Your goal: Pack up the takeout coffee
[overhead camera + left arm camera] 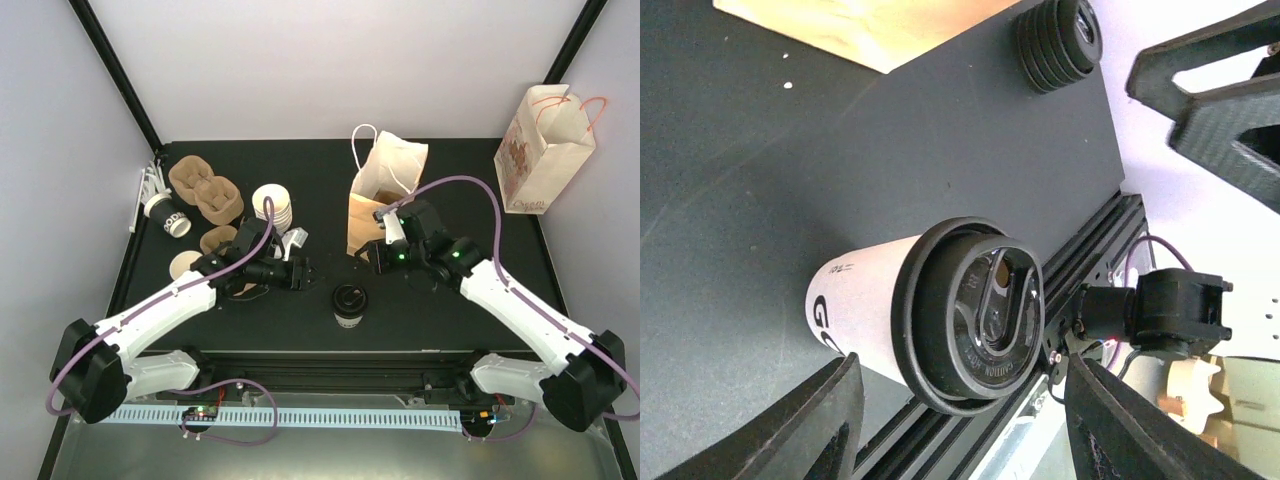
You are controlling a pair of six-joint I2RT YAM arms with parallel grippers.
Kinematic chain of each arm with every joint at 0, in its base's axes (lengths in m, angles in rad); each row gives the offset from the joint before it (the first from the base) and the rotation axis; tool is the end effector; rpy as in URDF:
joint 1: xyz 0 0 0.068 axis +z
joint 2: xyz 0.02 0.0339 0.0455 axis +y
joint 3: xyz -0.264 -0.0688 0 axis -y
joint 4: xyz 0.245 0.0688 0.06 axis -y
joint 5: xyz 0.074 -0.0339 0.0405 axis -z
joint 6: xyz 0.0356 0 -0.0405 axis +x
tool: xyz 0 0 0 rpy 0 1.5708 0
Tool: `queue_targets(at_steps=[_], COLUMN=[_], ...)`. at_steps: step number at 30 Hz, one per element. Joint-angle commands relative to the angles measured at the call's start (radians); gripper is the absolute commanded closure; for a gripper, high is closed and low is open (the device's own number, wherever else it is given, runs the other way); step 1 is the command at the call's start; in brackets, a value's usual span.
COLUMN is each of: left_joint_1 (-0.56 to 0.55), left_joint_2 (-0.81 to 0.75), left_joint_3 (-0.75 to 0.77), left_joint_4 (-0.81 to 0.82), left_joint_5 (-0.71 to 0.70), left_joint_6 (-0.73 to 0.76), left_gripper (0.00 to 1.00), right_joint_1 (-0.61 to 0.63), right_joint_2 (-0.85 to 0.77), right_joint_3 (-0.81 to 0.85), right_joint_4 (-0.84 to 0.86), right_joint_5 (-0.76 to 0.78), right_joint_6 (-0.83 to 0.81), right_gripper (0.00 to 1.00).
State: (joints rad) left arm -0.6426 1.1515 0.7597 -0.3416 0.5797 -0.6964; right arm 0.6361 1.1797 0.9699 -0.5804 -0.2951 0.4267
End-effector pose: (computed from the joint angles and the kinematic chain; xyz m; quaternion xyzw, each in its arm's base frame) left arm 0.1796 -0.1588 0.2471 0.0926 0.8783 -0.4465 0.1435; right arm 0.1930 0.1554 0.2884 -0.1512 0.9039 0.3079 0.2555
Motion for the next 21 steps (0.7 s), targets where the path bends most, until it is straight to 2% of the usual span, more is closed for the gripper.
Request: queue_targets(at_steps=[1,9,13,17,21], left_joint_1=[0.006,0.005,0.005,0.004,0.003], left_joint_2=[-0.021,-0.047,-0.059,-0.048,-0.041], left_joint_3=[0.042,0.033,0.012,-0.009,-0.035], left_joint_4=[0.003,0.033,0.072,0.128,0.181], left_joint_5=[0.04,0.037,0.048,0.105,0.146], left_joint_6=[0.076,0.099,0.082,0.058,0.037], left_gripper=[0.42,0.44,0.44,0.45,0.45], right_joint_1=[0.012,0.014,0.014,0.012,0.006], right_joint_2=[-0.068,-0.145,-0.233,-0.308,-0.298], right_joint_3=[-0.012,0.02,-0.028,-0.103,-0.12], right_joint_4=[-0.001,-0.131,-0.126,-0.121,-0.158], right_joint_5=[-0.045,0.002,0.034,0.082,0.031], right_joint_6=[0.053,0.104,0.157,0.279,0.327], right_gripper=[0.61,0.56,0.46,0.38,0.26])
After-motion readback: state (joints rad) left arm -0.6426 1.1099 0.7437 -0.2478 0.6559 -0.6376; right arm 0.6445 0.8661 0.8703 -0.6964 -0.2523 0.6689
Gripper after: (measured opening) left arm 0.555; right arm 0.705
